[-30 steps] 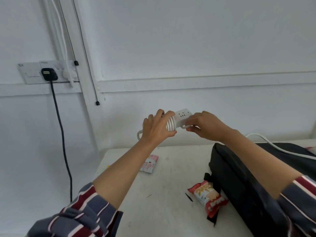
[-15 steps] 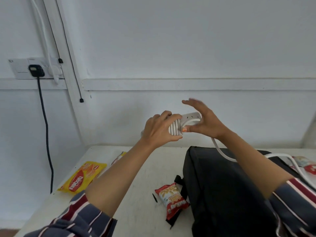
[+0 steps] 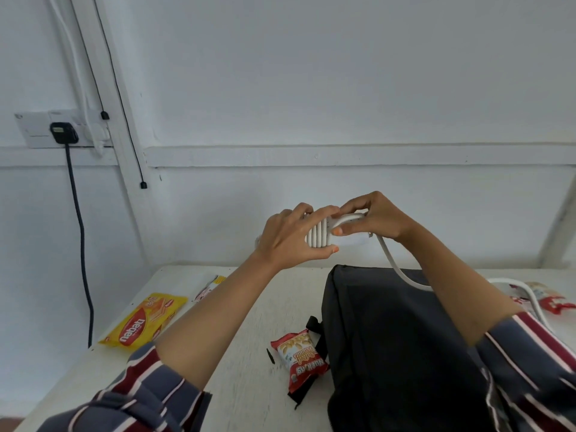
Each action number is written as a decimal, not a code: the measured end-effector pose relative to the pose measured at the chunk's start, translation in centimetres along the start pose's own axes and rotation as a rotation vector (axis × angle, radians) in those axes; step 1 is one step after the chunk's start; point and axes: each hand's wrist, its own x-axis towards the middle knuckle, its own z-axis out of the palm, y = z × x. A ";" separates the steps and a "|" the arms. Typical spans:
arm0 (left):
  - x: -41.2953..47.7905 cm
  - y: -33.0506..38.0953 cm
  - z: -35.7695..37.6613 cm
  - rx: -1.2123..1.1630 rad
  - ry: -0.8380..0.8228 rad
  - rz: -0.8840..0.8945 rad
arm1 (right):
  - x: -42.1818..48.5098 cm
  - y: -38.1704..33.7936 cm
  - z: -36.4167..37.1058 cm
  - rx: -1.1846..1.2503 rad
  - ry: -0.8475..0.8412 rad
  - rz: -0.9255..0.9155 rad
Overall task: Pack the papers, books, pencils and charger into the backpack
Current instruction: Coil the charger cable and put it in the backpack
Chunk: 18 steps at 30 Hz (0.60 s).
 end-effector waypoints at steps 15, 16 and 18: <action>0.0 0.0 -0.2 0.023 -0.061 0.187 | 1.9 1.4 -1.8 -0.015 -0.288 0.339; 0.0 0.1 -0.1 0.035 -0.032 0.212 | 1.9 1.4 -1.8 -0.016 -0.280 0.350; 0.3 0.0 0.2 0.080 0.004 0.256 | 1.8 1.5 -1.6 0.006 -0.281 0.373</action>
